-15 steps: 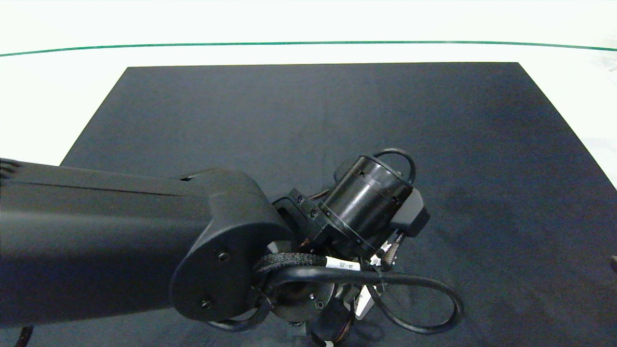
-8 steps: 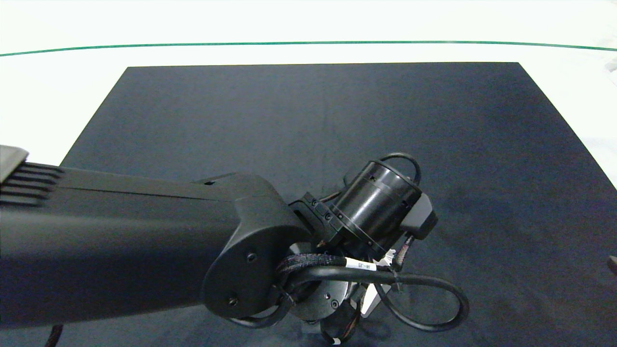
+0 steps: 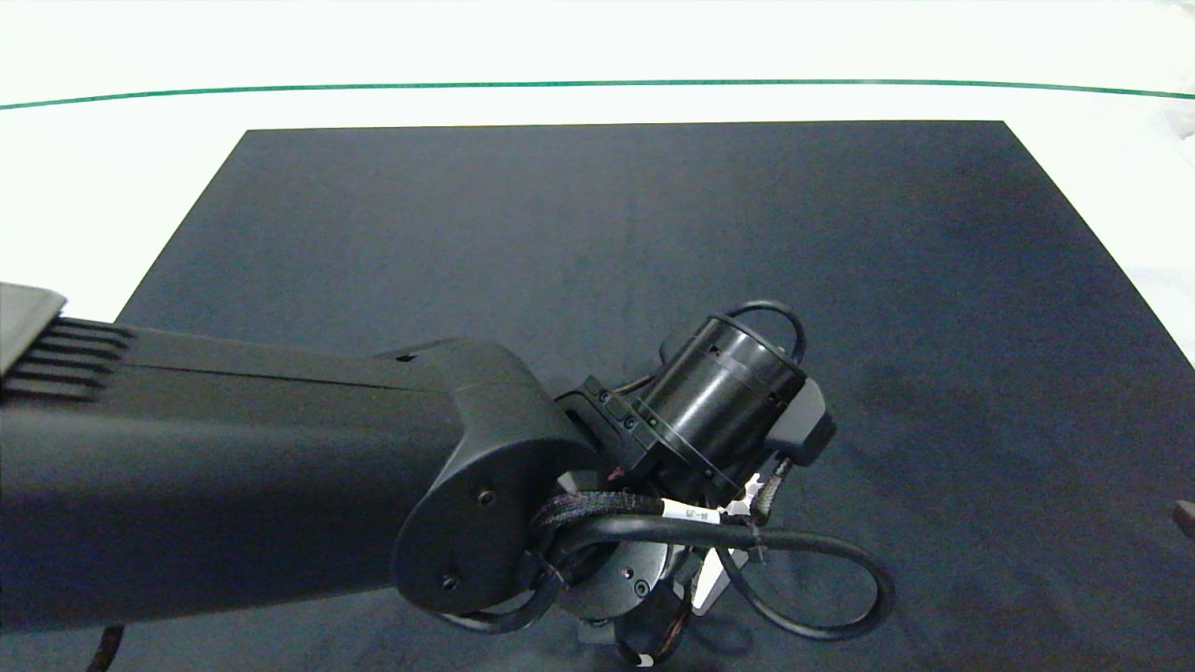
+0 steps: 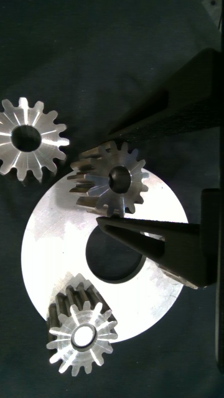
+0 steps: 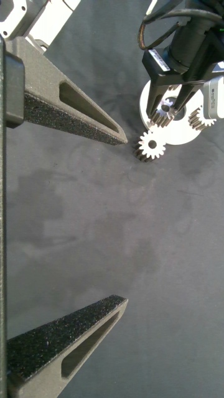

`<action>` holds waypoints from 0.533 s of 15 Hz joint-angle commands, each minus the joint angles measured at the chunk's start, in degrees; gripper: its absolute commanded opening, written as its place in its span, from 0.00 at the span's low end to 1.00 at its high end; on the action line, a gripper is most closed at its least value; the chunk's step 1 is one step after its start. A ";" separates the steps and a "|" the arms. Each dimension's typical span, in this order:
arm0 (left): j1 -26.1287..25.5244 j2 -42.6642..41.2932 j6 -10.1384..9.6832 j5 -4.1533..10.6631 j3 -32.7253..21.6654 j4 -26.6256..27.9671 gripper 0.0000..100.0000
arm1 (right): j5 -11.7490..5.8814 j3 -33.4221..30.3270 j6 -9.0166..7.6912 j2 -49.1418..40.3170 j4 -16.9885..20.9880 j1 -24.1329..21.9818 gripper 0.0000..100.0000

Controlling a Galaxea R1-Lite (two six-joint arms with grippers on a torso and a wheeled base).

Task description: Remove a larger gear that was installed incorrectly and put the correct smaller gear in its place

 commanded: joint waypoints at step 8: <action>-0.51 0.04 0.10 0.14 -0.75 3.02 0.13 | 0.01 0.49 -0.09 0.53 0.09 0.03 1.00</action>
